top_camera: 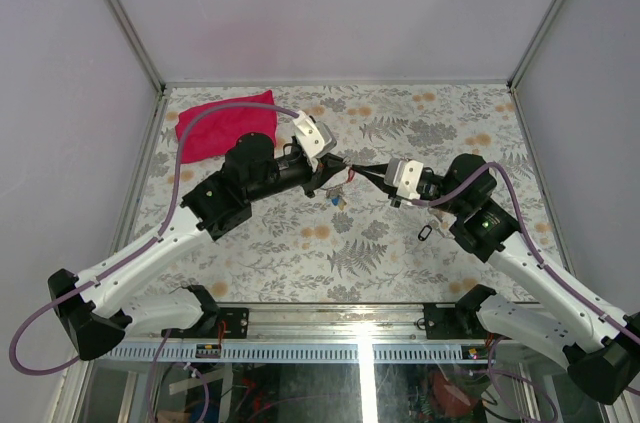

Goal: Put the keys on the keyring

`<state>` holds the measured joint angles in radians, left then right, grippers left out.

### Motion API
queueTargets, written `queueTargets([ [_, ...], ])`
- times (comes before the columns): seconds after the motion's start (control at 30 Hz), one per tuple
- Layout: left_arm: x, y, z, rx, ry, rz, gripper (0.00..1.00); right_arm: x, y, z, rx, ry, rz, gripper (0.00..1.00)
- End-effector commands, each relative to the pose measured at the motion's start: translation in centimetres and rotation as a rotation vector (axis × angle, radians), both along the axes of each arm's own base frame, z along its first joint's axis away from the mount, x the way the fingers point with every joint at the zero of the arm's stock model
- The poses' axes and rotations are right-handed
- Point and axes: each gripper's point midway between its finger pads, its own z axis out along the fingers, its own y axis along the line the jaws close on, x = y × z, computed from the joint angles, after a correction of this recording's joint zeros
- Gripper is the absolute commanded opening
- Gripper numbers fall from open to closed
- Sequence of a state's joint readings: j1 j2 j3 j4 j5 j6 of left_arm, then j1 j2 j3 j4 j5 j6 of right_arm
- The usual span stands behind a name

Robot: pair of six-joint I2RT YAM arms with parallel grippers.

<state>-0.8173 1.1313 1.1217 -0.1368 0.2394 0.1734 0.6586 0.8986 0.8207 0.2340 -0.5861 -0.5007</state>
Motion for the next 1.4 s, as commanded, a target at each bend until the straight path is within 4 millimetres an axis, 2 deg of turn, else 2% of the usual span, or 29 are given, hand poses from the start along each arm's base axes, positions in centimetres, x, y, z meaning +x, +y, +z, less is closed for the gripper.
queueTargets([
  [0.0,0.3,-0.1,1.5,-0.023,-0.046,0.004,0.00,-0.4,-0.1,4.5,0.092,-0.101,-0.003,0.00],
  [0.8,0.0,-0.3,1.0,-0.014,-0.036,-0.018,0.00,1.2,0.5,2.9,0.070,-0.072,-0.042,0.00],
  [1.1,-0.1,-0.6,0.8,-0.011,-0.026,-0.034,0.00,2.3,-0.6,4.1,0.110,-0.083,-0.134,0.00],
  [1.37,-0.1,-0.7,0.4,-0.003,-0.019,-0.039,0.00,2.2,-0.8,5.2,0.160,-0.081,-0.143,0.00],
])
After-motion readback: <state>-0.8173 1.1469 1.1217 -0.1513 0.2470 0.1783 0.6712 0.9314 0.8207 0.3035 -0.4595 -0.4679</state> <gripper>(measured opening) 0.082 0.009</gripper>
